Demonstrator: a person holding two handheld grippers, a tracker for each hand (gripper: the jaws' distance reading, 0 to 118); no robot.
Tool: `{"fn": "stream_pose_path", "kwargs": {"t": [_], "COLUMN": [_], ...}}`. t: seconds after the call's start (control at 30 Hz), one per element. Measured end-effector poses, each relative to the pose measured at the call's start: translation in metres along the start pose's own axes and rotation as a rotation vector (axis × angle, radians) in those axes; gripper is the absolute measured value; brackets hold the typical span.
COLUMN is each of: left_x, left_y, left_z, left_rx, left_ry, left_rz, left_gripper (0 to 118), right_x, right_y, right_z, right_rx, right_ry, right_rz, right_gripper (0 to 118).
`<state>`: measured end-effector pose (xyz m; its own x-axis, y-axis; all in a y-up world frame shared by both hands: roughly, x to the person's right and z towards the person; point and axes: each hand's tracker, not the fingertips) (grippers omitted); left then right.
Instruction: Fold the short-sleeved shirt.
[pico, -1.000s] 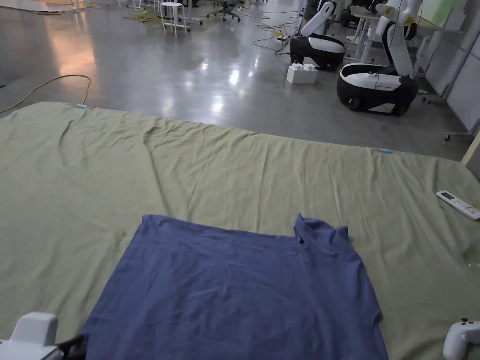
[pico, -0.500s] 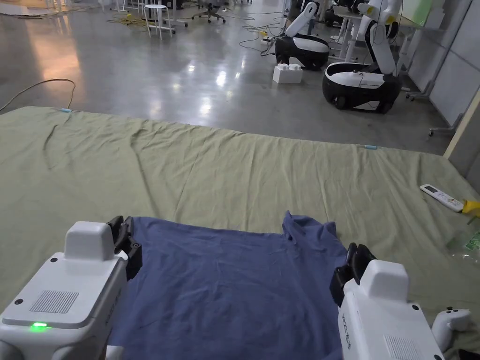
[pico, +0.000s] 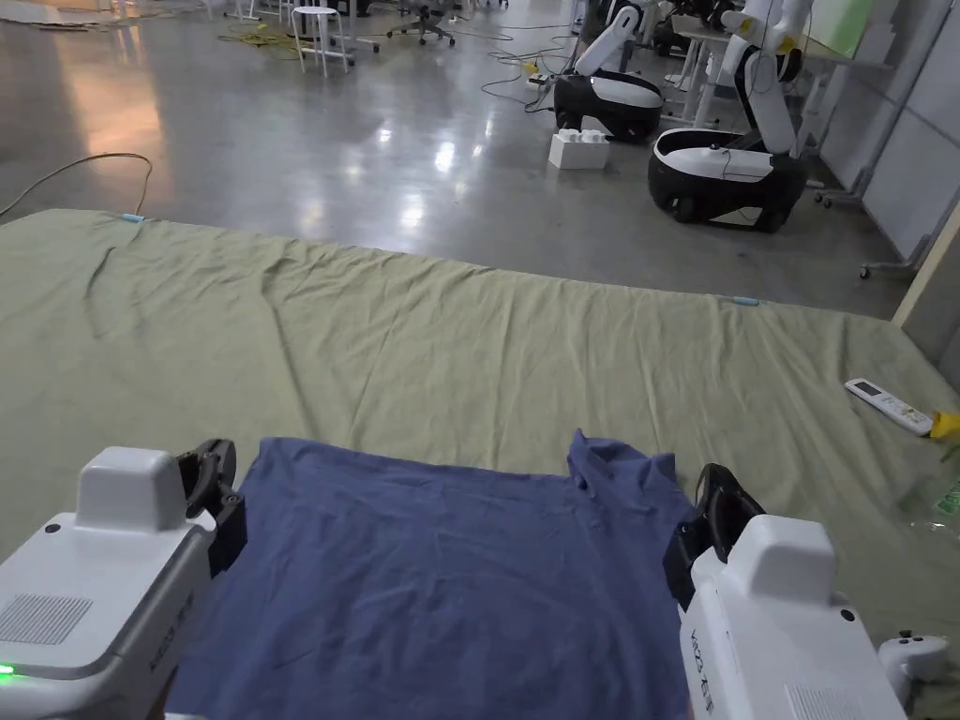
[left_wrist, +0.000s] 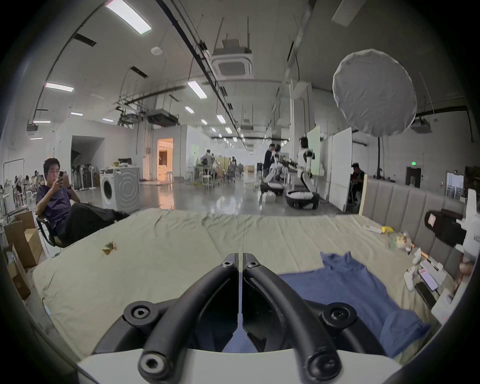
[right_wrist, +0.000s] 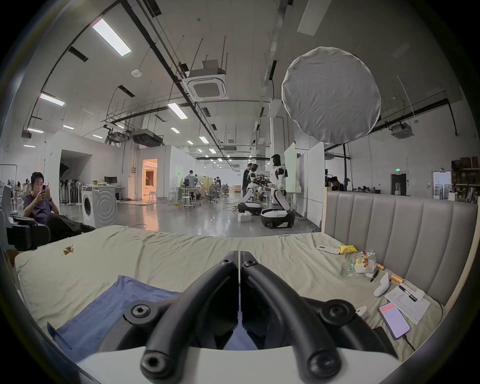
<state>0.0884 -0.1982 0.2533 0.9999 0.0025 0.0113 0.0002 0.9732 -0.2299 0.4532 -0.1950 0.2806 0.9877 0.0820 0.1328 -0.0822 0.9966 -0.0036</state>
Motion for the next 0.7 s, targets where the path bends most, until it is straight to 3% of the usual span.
{"fn": "stream_pose_path", "kwargs": {"t": [0.3,0.37,0.43,0.6,0.7], "left_x": [-0.076,-0.083,-0.087,-0.097,-0.098], "left_y": [-0.065,-0.084,-0.102,-0.130,-0.145], "left_z": [0.008,0.009,0.007,-0.010,-0.028], "left_rx": [-0.544,-0.632,-0.696,-0.771,-0.820], "left_ry": [-0.031,-0.062,-0.072,0.015,0.079], "left_rz": [-0.011,-0.042,-0.044,0.118,0.099], "left_gripper": [3,28,67,68,68], "right_x": [-0.003,-0.005,-0.006,-0.008,-0.006], "right_y": [-0.016,-0.022,-0.026,-0.031,-0.033], "right_z": [-0.005,-0.006,-0.006,-0.007,-0.008], "right_rx": [-0.084,-0.103,-0.122,-0.153,-0.164], "right_ry": [0.044,0.047,0.052,0.064,0.065], "right_rz": [0.011,0.012,0.012,0.028,0.040], "right_gripper": [2,2,2,2,2]}}
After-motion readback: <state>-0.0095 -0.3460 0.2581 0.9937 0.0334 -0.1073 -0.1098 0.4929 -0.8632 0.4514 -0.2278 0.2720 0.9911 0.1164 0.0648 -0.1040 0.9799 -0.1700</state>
